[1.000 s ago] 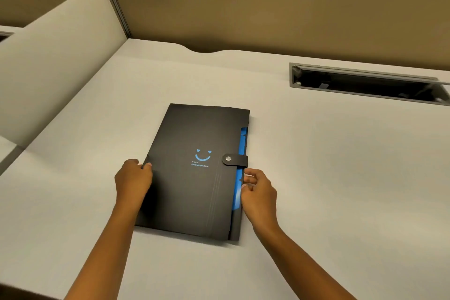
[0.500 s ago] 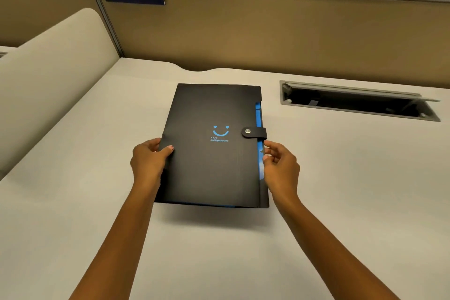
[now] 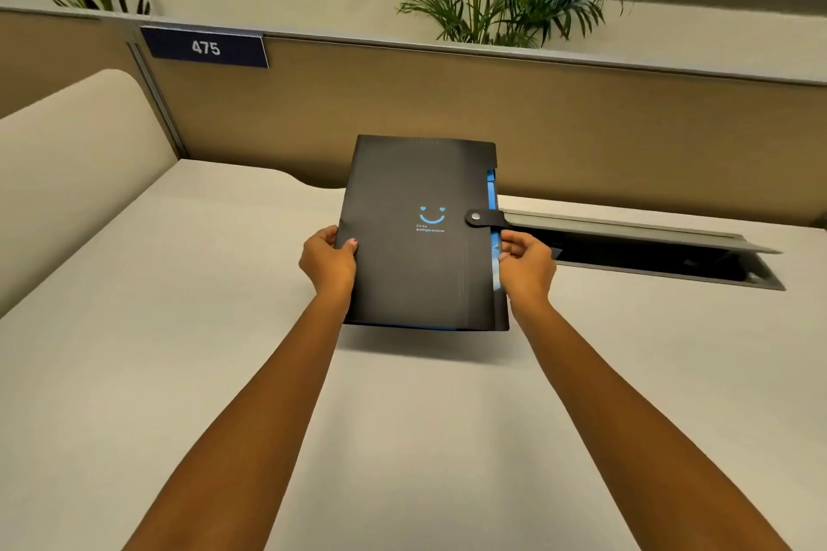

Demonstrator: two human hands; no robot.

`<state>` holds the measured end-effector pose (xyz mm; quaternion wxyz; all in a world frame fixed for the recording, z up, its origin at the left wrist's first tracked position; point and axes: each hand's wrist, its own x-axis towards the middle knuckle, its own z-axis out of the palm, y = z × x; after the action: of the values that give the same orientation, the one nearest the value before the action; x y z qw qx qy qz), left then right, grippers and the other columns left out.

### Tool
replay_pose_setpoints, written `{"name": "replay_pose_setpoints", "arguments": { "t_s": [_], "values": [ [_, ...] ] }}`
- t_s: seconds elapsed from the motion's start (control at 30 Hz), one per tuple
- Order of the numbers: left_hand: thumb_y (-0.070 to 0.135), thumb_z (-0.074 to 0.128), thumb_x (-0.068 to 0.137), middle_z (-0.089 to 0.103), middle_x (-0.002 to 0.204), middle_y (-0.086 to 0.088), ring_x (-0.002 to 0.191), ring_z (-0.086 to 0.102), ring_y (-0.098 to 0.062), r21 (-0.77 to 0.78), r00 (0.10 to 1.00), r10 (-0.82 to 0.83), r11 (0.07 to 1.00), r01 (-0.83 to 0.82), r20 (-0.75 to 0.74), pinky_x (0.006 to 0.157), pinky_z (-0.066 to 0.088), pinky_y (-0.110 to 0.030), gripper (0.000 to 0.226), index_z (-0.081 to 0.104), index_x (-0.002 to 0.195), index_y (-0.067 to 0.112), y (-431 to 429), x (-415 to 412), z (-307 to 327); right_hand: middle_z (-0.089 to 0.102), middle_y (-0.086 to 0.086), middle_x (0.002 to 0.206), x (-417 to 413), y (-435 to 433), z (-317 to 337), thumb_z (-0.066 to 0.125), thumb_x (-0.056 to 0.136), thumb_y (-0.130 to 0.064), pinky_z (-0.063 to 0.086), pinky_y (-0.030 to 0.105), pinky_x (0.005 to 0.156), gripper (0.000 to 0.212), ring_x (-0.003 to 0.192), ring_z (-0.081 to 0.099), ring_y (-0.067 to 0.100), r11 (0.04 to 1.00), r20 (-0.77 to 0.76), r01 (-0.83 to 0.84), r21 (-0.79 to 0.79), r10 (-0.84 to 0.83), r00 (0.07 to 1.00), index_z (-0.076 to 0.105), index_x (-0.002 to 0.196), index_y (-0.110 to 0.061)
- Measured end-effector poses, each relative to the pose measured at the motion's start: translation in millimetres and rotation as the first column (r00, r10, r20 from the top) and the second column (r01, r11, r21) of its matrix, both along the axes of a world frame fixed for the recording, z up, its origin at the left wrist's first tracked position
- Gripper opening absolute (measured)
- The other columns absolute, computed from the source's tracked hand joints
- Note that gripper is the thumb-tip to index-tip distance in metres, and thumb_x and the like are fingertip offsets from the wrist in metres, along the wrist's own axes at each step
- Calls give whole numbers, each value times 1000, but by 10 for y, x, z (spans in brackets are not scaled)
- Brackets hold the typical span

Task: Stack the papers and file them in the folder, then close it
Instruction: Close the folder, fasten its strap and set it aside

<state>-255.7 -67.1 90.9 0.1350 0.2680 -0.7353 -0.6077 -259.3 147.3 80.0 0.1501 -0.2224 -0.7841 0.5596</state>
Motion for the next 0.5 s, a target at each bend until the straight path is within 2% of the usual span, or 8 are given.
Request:
{"name": "replay_pose_setpoints", "arguments": {
  "t_s": [0.23, 0.5],
  "values": [
    [6, 62, 87, 60, 132, -16, 121, 56, -35, 18, 997, 1, 1000, -2, 78, 106, 41, -42, 42, 54, 128, 0, 55, -476, -349, 66, 19, 110, -420, 53, -258, 54, 87, 7, 50, 37, 94, 30, 102, 62, 30, 1000, 71, -1, 17, 0, 997, 62, 115, -2],
    [5, 62, 87, 59, 131, -21, 122, 55, -37, -68, 988, -2, 998, 13, 157, 107, 40, -41, 41, 55, 127, -3, 82, -677, -539, 64, 22, 114, -554, 123, -482, 54, 86, 7, 50, 38, 94, 27, 106, 61, 33, 995, 148, -15, 98, 0, 989, 62, 112, 2]
  ]
}}
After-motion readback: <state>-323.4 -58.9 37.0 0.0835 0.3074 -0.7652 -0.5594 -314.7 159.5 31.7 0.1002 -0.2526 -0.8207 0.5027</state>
